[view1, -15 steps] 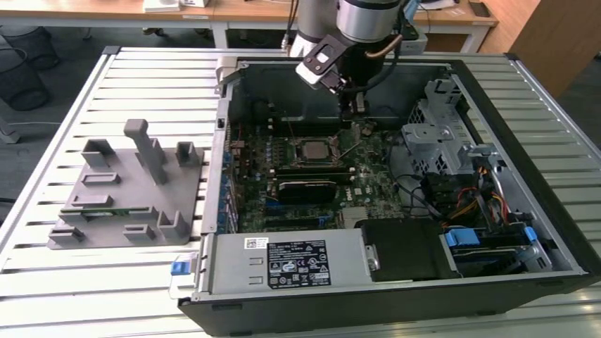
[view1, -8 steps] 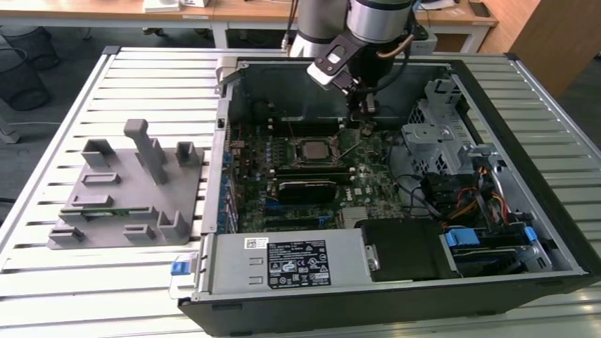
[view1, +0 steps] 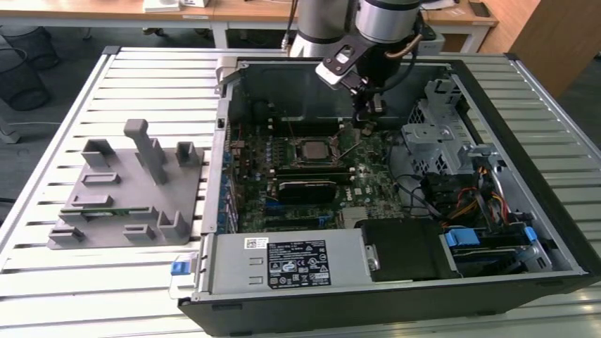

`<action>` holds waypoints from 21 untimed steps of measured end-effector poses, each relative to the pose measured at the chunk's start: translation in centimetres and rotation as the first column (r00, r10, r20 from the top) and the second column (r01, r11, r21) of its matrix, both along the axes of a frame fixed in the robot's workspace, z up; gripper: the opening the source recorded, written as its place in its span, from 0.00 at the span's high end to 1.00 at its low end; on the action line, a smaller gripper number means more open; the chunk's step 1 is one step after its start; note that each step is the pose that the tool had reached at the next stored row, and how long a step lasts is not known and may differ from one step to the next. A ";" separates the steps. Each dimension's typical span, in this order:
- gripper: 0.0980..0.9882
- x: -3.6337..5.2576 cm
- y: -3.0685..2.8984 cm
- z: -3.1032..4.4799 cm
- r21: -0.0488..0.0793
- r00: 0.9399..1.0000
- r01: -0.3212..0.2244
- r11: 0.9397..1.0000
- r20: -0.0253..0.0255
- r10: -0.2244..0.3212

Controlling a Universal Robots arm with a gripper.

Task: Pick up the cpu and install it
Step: 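Close the cpu cover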

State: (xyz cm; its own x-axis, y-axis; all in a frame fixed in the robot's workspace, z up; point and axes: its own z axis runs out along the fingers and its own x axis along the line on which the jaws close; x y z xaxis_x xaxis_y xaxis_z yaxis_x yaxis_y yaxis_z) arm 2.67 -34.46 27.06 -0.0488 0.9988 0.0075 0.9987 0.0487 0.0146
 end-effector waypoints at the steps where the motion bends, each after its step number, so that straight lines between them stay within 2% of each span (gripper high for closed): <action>1: 0.99 0.13 0.00 -0.01 0.000 1.000 0.000 1.000 0.000 0.000; 11: 0.99 0.95 0.06 -0.25 0.000 1.000 -0.010 1.000 -0.001 0.010; 21: 0.99 1.70 0.47 -0.59 0.000 1.000 -0.010 1.000 -0.001 0.010</action>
State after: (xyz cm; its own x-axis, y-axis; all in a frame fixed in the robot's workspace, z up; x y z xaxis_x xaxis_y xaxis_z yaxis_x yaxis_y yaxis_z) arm 4.37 -33.99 26.47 -0.0586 0.9983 0.0077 0.9982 0.0585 0.0136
